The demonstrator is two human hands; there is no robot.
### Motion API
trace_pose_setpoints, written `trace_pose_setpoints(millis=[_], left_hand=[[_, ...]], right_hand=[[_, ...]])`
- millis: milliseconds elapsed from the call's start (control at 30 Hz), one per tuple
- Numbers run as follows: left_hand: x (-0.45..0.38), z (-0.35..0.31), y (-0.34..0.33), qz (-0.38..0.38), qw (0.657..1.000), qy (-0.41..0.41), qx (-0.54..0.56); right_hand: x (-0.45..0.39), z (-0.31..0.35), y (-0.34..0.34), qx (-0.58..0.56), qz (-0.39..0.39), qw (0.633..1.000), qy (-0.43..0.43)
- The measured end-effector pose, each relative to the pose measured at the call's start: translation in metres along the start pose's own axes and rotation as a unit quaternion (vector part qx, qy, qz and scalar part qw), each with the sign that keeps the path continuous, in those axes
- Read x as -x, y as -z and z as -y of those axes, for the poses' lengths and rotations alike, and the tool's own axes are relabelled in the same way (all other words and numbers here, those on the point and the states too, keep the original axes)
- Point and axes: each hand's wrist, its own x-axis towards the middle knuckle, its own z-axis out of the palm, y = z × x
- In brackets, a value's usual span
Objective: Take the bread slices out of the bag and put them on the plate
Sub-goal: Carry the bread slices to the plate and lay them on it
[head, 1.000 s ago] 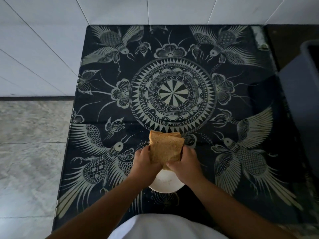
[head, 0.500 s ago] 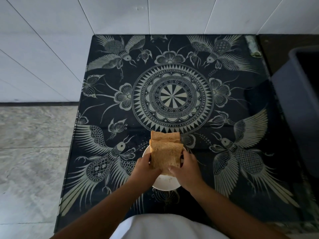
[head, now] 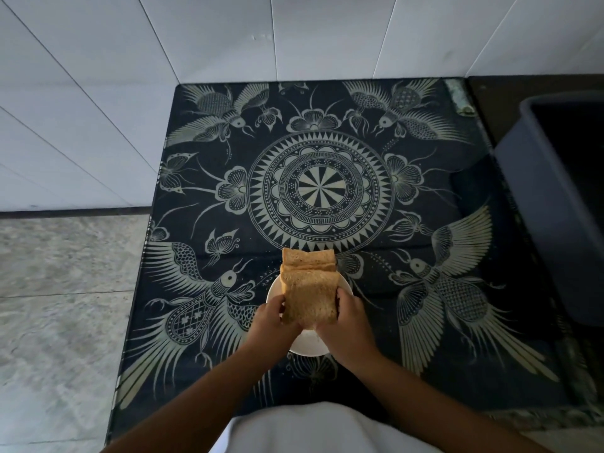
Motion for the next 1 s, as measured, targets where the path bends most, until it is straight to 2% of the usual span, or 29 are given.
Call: trace_pose_setpoints(millis=[400,600,767,1000], left_hand=[[0.024,0.02,-0.003,0.019,1.0,0.005,-0.014],[0.025,0.021,-0.002,-0.016,1.0,0.002,0.005],[0.021,0.023,-0.003,0.018,1.0,-0.007,0.021],[0.02,0.028,-0.005,0.034,0.999,-0.001,0.026]], right_hand=[[0.026,-0.016,0.006,0.006,0.048,0.999,-0.013],[0.024,-0.016,0.011,-0.003,0.069,0.997,-0.022],[0.021,-0.015,0.01,-0.047,0.073,0.996,-0.028],[0.021,-0.023,0.014,-0.031,0.087,0.994,-0.049]])
